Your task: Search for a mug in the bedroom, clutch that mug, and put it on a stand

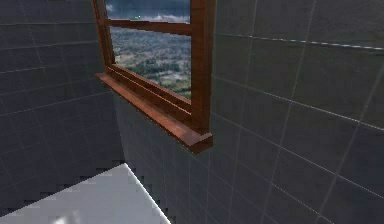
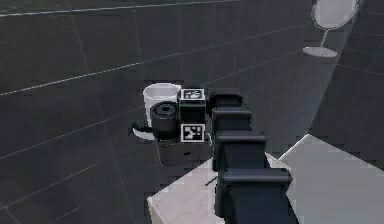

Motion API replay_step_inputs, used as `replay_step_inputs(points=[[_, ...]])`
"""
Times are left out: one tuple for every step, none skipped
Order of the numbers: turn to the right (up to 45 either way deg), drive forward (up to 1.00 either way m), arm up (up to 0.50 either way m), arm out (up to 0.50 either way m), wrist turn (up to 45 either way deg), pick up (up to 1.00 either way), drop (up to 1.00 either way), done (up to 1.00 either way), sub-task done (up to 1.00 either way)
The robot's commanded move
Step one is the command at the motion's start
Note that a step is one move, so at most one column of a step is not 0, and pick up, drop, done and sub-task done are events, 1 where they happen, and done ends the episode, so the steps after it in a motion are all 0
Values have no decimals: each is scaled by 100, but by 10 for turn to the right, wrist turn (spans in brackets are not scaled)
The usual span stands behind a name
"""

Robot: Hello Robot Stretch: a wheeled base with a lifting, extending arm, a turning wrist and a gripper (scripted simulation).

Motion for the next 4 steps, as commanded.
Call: replay_step_inputs(points=[[0,0,0,0,-450,0,0,0,0],[0,0,0,0,-450,0,0,0,0],[0,0,0,0,-210,0,0,0,0],[0,0,0,-12,0,0,0,0,0]])
